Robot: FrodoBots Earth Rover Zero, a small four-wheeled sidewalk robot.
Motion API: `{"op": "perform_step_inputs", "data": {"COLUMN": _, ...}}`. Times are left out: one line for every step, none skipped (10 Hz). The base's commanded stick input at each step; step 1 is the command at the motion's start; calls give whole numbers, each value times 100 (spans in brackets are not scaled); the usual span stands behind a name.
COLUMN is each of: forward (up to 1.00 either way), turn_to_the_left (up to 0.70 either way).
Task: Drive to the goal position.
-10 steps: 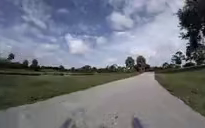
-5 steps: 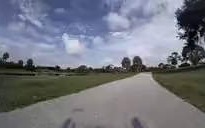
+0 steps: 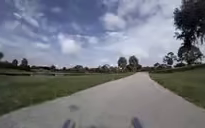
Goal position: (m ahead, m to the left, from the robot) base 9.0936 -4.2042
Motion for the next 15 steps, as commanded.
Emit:
{"op": "perform_step_inputs", "data": {"forward": 69, "turn_to_the_left": 3}}
{"op": "perform_step_inputs", "data": {"forward": 69, "turn_to_the_left": 3}}
{"op": "perform_step_inputs", "data": {"forward": 69, "turn_to_the_left": 3}}
{"op": "perform_step_inputs", "data": {"forward": 69, "turn_to_the_left": 3}}
{"op": "perform_step_inputs", "data": {"forward": 69, "turn_to_the_left": 3}}
{"op": "perform_step_inputs", "data": {"forward": 69, "turn_to_the_left": 3}}
{"op": "perform_step_inputs", "data": {"forward": 69, "turn_to_the_left": 3}}
{"op": "perform_step_inputs", "data": {"forward": 69, "turn_to_the_left": 3}}
{"op": "perform_step_inputs", "data": {"forward": 69, "turn_to_the_left": 3}}
{"op": "perform_step_inputs", "data": {"forward": 69, "turn_to_the_left": 3}}
{"op": "perform_step_inputs", "data": {"forward": 69, "turn_to_the_left": 3}}
{"op": "perform_step_inputs", "data": {"forward": 69, "turn_to_the_left": 3}}
{"op": "perform_step_inputs", "data": {"forward": 69, "turn_to_the_left": 3}}
{"op": "perform_step_inputs", "data": {"forward": 69, "turn_to_the_left": 3}}
{"op": "perform_step_inputs", "data": {"forward": 69, "turn_to_the_left": 3}}
